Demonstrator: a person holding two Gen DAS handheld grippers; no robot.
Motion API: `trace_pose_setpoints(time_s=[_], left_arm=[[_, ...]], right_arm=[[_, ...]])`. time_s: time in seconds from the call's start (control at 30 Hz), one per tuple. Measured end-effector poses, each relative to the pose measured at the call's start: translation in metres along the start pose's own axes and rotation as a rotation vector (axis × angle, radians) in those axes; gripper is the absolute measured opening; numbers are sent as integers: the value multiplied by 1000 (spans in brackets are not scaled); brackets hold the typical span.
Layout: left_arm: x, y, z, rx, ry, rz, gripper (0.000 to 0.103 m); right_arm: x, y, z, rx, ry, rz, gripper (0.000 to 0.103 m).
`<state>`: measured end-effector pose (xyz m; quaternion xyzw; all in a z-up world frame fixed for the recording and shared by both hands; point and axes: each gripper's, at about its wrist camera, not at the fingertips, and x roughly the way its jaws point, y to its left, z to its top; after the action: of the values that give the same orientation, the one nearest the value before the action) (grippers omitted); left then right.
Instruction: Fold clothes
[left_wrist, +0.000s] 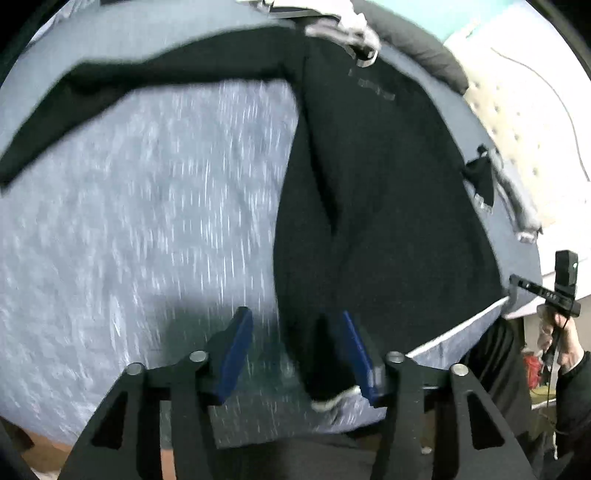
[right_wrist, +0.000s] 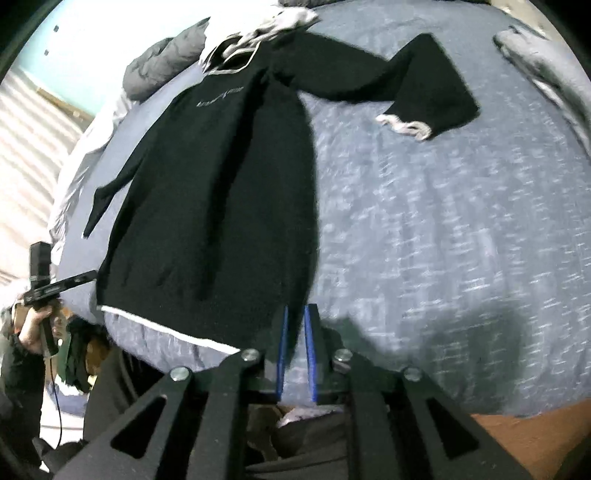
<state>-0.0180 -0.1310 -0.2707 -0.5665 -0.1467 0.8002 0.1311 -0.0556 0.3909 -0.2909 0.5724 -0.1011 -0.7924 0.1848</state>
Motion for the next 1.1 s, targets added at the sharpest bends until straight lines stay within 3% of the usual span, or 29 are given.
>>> trace_pose_setpoints(time_s=[0.1, 0.17, 0.23, 0.4, 0.47, 0.53, 0.57, 0.6, 0.63, 0.73, 0.93, 1.1], left_arm=[[2, -7, 20, -2, -35, 3, 55], [8, -10, 31, 6, -39, 2, 55], [16, -12, 40, 21, -33, 3, 55], [40, -26, 49, 74, 3, 26, 54], [47, -28, 49, 67, 19, 9, 43], [53, -31, 49, 73, 33, 6, 21], [54, -32, 47, 79, 36, 12, 16], [53, -33, 46, 86, 36, 19, 5], [52, -33, 46, 89, 32, 25, 4], [38, -26, 48, 64, -13, 17, 3], [-3, -10, 53, 2, -112, -11, 3], [22, -2, 53, -59, -33, -22, 3]], right_arm=[[-4, -3, 9, 36, -41, 28, 32], [-6, -4, 16, 60, -67, 46, 35], [-1, -1, 21, 67, -73, 51, 45], [19, 10, 33, 32, -35, 23, 46], [28, 9, 34, 38, -13, 6, 46], [35, 4, 33, 64, 4, 12, 46], [39, 1, 33, 77, 13, 14, 45], [43, -2, 33, 89, 21, 17, 38], [45, -1, 31, 85, 25, 22, 24], [44, 3, 28, 44, 21, 5, 6], [14, -1, 27, 33, -59, 18, 5], [26, -8, 22, 41, -3, -44, 4]])
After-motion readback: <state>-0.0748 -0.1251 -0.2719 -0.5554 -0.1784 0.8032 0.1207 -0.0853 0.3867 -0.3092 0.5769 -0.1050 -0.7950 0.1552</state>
